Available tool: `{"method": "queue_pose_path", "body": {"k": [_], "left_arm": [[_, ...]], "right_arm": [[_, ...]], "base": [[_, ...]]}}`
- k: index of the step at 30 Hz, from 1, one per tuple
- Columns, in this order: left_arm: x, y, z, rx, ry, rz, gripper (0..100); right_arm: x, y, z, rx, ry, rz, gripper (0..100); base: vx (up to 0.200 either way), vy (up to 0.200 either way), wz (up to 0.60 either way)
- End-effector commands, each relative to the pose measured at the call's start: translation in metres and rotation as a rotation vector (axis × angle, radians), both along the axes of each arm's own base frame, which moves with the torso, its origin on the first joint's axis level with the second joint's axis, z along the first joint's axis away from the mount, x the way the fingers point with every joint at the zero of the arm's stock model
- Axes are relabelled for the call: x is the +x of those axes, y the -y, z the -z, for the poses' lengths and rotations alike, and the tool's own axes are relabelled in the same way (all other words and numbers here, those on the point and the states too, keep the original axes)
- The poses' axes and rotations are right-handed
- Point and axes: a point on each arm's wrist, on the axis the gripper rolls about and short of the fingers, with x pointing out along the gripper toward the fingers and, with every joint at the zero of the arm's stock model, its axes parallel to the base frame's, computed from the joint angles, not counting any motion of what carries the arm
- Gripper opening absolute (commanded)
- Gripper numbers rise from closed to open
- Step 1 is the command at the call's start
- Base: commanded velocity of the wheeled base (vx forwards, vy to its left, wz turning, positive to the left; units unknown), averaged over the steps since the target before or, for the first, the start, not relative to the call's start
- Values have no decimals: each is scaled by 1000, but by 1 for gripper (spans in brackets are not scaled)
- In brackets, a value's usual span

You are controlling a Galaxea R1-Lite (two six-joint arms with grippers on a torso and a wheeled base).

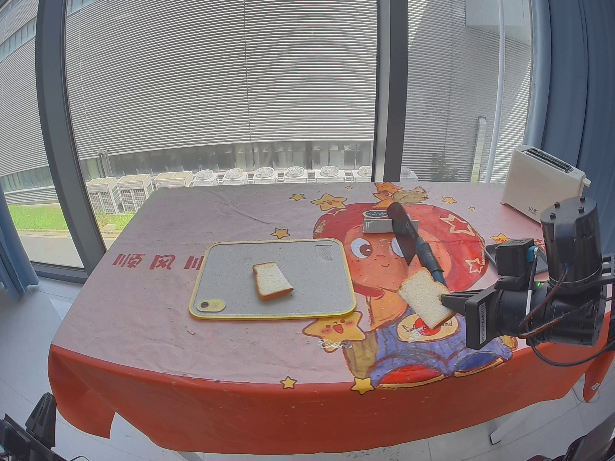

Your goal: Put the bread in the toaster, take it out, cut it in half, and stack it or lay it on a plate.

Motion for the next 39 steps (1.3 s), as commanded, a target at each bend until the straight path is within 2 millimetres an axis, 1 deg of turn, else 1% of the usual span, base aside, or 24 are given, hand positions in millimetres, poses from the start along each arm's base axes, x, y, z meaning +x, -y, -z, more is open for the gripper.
{"method": "queue_pose_path", "body": {"k": [1, 6, 10, 15, 18, 24, 28, 30, 39], "left_arm": [[0, 0, 5, 1, -1, 0, 0], [0, 0, 5, 0, -1, 0, 0], [0, 0, 5, 4, -1, 0, 0], [0, 0, 5, 4, -1, 0, 0], [0, 0, 5, 4, -1, 0, 0], [0, 0, 5, 4, -1, 0, 0], [0, 0, 5, 4, -1, 0, 0], [0, 0, 5, 4, -1, 0, 0], [0, 0, 5, 3, -1, 0, 0]], "right_arm": [[0, 0, 1, -1, -1, 0, 0], [1, -1, 1, 9, 11, 0, 0], [4, -2, 4, 23, 46, 14, 0], [12, 9, 0, 30, 75, 79, 0], [20, 19, 0, 32, 75, 125, 0], [27, 28, -1, 18, 82, 161, 0], [28, 30, -1, 18, 82, 172, 0], [32, 34, -4, 24, 91, 194, 0], [32, 33, -2, 21, 85, 188, 0]], "base": [[0, -200, 0], [0, -200, 0], [0, 0, 0], [0, 0, 0], [0, 0, 0], [0, 0, 0], [0, 0, 0], [0, 0, 0], [0, 0, 0]]}}
